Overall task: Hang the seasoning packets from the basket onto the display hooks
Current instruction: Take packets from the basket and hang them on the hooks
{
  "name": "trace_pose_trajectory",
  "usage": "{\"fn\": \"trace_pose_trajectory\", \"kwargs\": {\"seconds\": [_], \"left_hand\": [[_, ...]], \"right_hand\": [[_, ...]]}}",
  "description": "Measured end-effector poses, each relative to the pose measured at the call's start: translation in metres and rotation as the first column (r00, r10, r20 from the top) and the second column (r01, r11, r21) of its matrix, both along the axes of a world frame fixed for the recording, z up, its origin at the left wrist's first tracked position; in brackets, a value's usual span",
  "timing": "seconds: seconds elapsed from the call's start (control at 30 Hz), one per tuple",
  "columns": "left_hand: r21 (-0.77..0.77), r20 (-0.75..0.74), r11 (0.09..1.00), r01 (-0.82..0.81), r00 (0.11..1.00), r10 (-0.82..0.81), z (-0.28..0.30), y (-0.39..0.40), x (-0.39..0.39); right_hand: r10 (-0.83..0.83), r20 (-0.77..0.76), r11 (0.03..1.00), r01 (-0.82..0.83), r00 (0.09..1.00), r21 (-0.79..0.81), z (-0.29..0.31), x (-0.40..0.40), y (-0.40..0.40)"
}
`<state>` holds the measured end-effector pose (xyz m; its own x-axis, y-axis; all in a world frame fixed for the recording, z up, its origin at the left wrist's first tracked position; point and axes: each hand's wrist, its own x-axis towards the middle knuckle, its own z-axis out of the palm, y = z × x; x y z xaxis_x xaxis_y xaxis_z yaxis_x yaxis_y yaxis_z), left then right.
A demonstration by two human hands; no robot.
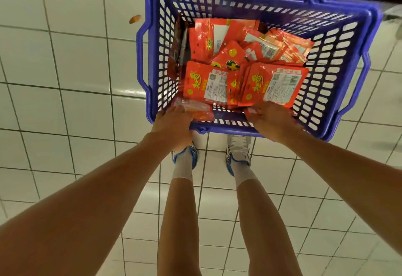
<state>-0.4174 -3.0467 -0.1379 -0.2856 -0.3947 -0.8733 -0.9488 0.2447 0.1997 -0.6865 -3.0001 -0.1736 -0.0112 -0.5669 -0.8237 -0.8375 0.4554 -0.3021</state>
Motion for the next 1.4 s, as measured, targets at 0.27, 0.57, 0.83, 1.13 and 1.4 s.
{"fn": "trace_pose_trajectory", "kwargs": {"seconds": [0.27, 0.57, 0.83, 1.13, 1.4], "left_hand": [[-0.028, -0.330, 0.949, -0.315, 0.899, 0.288, 0.001, 0.003, 0.004], [0.056, -0.340, 0.599, -0.799, 0.549, 0.764, 0.003, -0.022, 0.010], [0.375, -0.226, -0.056, -0.925, -0.150, 0.962, 0.030, -0.042, -0.019], [0.484, -0.044, -0.342, -0.806, -0.413, 0.910, 0.059, -0.051, -0.036], [0.770, -0.101, -0.287, -0.570, -0.552, 0.827, 0.107, -0.054, -0.047]], "right_hand": [[0.042, -0.286, 0.989, -0.080, 0.957, -0.121, -0.020, -0.026, -0.049], [0.202, -0.454, 0.950, -0.286, 0.868, -0.125, -0.017, -0.043, -0.058], [0.049, -0.239, 0.894, -0.149, 0.970, -0.423, 0.009, -0.059, -0.048], [-0.098, 0.192, 0.775, 0.196, 0.976, -0.601, 0.093, 0.029, -0.064], [0.077, 0.276, 0.761, 0.123, 0.958, -0.637, 0.130, 0.103, -0.057]]}}
